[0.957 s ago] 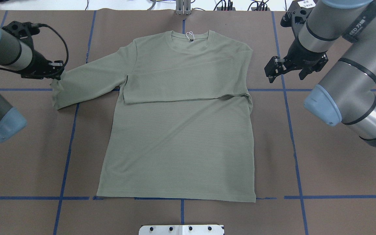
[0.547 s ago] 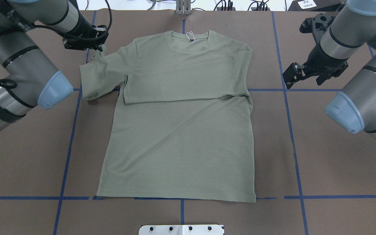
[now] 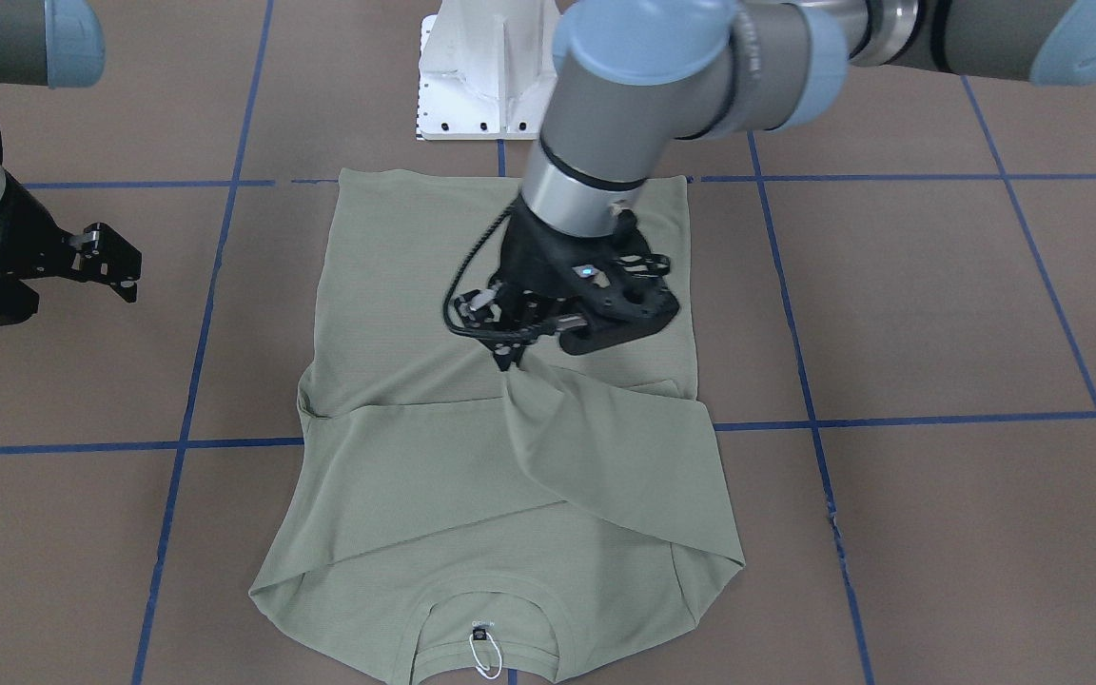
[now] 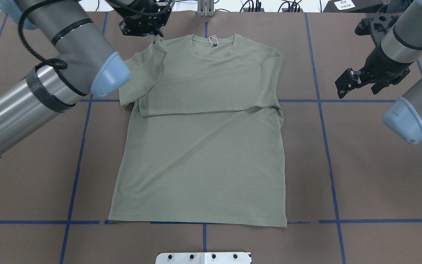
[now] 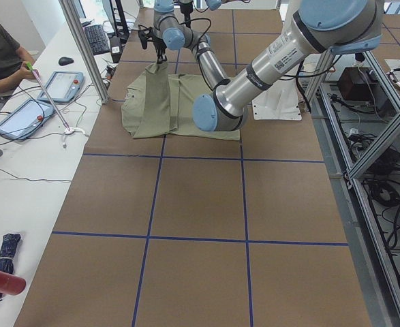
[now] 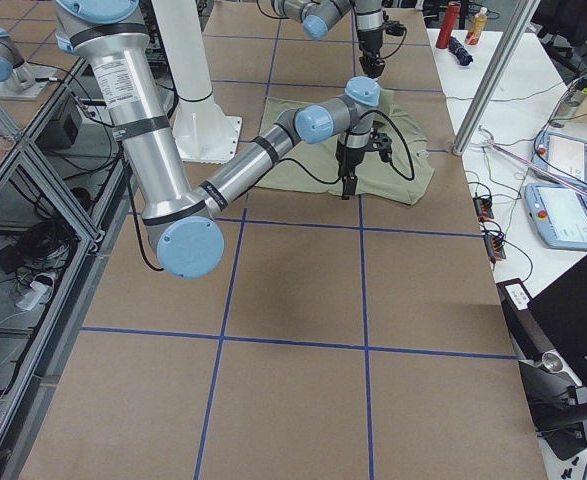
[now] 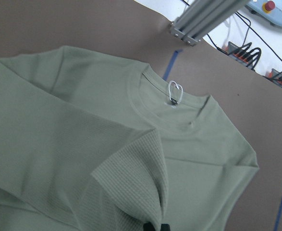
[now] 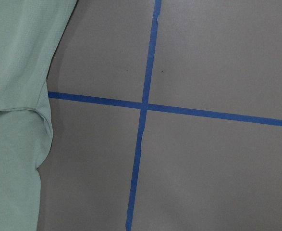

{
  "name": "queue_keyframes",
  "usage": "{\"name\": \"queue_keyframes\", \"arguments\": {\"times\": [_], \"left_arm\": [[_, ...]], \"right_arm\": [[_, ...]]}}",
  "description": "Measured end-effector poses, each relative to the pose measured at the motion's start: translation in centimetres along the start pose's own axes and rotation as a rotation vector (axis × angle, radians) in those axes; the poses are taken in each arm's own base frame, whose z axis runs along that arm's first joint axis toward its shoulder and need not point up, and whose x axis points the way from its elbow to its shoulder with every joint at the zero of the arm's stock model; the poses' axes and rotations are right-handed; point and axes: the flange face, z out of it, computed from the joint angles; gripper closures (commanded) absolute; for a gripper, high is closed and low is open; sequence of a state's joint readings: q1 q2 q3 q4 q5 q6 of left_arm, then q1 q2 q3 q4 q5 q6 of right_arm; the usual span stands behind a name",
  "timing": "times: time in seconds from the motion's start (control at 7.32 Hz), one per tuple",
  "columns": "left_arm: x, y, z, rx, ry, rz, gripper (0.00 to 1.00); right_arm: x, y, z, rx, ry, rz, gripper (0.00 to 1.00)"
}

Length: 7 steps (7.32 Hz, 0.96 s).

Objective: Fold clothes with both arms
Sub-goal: 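Fold the held sleeve with the left gripper across the shirt body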

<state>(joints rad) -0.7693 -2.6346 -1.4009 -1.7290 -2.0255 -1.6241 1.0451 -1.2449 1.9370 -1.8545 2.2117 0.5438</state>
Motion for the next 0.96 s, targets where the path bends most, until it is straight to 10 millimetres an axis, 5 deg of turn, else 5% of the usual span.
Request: {"name": "queue_keyframes", "arguments": {"times": [0.41,0.55,0.96], "left_arm": [[2.3,2.9,9.0,0.013,0.042,-0.070,1.00],[3.1,4.6,10.8,0.018,0.050,-0.082,0.04],[4.8,10.8,14.8,0.066,0.094,-0.057,0.00]], "right_arm": [[0.3,-0.1,0.1,-0.002,0.001,0.009,0.00],[0.2,-0.1,0.1,-0.002,0.001,0.010,0.00],[-0.1,-0.4,0.1,-0.001,0.000,0.010,0.00]]}}
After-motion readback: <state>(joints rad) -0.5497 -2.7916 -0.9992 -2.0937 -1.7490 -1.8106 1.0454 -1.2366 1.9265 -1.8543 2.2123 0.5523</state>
